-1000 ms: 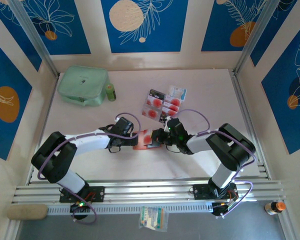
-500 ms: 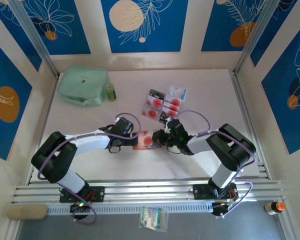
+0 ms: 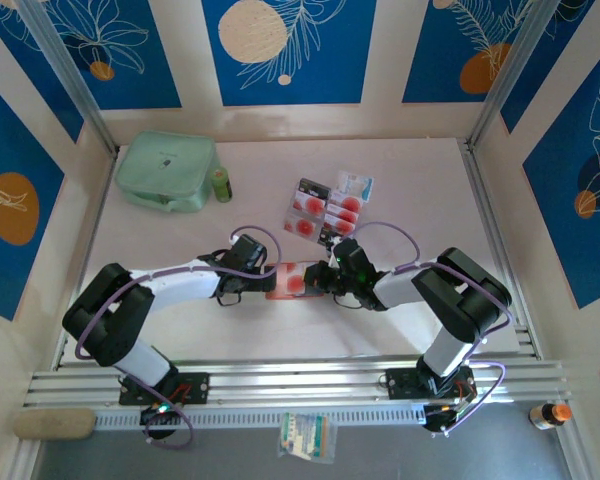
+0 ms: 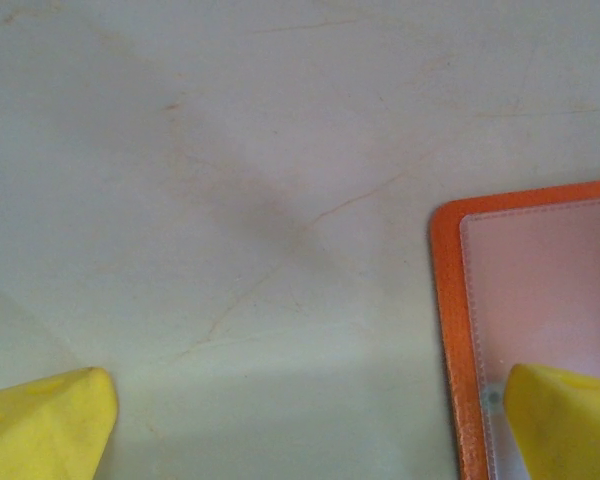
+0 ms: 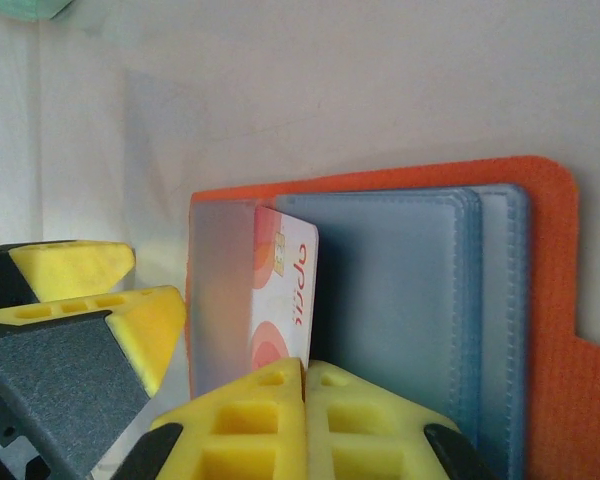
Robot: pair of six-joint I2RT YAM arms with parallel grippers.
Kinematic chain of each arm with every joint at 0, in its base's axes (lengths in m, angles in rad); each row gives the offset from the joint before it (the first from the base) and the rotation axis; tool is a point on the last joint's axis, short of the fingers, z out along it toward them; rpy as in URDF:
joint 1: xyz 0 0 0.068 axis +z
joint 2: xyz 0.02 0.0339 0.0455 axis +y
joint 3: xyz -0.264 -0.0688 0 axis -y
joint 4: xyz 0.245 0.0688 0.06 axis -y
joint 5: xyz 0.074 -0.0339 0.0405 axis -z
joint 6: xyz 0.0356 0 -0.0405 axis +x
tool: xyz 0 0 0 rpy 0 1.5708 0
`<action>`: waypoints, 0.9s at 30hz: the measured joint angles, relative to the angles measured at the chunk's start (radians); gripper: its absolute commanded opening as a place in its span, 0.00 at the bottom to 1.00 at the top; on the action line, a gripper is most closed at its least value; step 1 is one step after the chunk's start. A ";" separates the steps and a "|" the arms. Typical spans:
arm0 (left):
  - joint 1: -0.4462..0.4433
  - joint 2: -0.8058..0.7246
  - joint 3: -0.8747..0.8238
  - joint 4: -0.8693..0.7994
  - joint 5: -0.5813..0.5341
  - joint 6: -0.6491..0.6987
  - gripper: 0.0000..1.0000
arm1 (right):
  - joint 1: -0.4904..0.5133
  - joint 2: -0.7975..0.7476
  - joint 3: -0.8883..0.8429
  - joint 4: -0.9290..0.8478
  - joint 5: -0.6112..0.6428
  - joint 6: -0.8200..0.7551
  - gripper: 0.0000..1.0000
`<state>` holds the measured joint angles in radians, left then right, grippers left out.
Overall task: Put the credit cards into the card holder
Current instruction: Insert the credit card into the card slot.
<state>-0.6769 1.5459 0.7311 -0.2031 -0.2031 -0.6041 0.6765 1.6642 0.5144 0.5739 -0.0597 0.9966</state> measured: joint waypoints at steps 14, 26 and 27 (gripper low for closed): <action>0.000 0.000 0.000 0.000 0.000 -0.004 1.00 | 0.011 0.009 0.024 -0.025 -0.008 0.000 0.00; 0.000 0.000 -0.001 0.002 0.000 -0.008 1.00 | 0.018 0.055 0.108 -0.090 -0.076 -0.027 0.36; 0.000 -0.001 -0.001 0.002 0.000 -0.008 1.00 | 0.017 0.047 0.123 -0.119 -0.077 -0.039 0.39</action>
<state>-0.6769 1.5448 0.7300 -0.2016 -0.2035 -0.6117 0.6933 1.7107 0.6376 0.4553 -0.1371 0.9577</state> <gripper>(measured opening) 0.998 0.335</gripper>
